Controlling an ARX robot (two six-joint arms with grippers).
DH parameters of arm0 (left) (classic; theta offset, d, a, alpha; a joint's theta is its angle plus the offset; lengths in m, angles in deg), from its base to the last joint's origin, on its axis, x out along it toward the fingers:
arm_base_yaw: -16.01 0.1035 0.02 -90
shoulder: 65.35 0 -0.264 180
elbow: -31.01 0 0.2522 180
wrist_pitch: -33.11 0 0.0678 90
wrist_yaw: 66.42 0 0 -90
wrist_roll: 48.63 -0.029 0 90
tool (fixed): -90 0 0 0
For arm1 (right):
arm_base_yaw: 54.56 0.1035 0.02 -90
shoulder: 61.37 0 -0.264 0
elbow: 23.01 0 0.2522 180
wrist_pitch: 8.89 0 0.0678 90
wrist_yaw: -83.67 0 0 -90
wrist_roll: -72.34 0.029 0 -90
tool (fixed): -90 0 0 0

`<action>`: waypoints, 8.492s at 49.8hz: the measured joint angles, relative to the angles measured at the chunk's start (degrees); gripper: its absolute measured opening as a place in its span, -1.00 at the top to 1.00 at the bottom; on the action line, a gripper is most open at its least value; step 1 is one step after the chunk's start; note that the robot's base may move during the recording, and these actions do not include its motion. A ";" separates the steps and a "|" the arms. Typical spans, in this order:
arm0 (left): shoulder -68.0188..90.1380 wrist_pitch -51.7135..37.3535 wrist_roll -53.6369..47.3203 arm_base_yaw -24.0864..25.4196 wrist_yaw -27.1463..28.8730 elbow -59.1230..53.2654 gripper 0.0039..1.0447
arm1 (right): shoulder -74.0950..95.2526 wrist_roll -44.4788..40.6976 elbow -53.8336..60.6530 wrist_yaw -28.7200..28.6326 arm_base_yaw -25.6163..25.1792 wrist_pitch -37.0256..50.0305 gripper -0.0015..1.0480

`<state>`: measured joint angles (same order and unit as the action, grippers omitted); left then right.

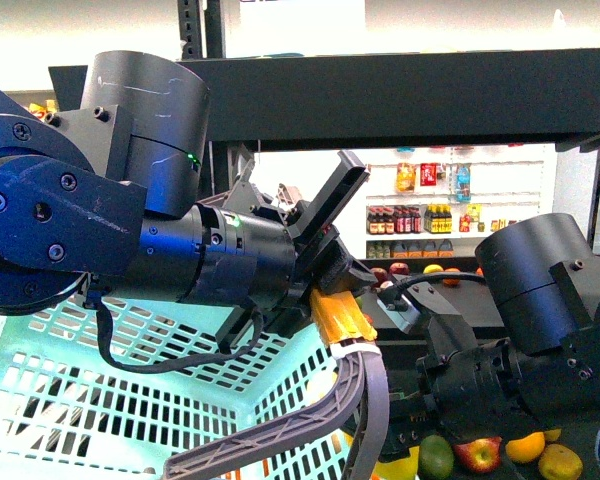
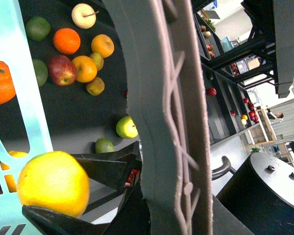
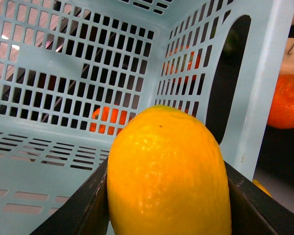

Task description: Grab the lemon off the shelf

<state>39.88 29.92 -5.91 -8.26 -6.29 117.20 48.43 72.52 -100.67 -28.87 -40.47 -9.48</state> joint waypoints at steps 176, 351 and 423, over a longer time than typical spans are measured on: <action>0.00 0.00 0.39 -0.07 0.24 0.00 0.85 | 24.48 -5.75 -19.21 19.76 -13.16 0.79 -0.25; 0.00 0.00 0.55 -0.09 0.20 0.00 0.85 | -109.09 -0.83 63.06 22.56 -14.01 -13.27 0.96; -0.42 -33.79 30.67 16.96 37.51 -7.87 0.85 | -109.46 -0.57 63.06 22.51 -14.01 -13.27 -0.85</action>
<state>39.47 -3.87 24.75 8.70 31.22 109.33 -61.03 71.96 -37.62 -6.36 -54.49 -22.75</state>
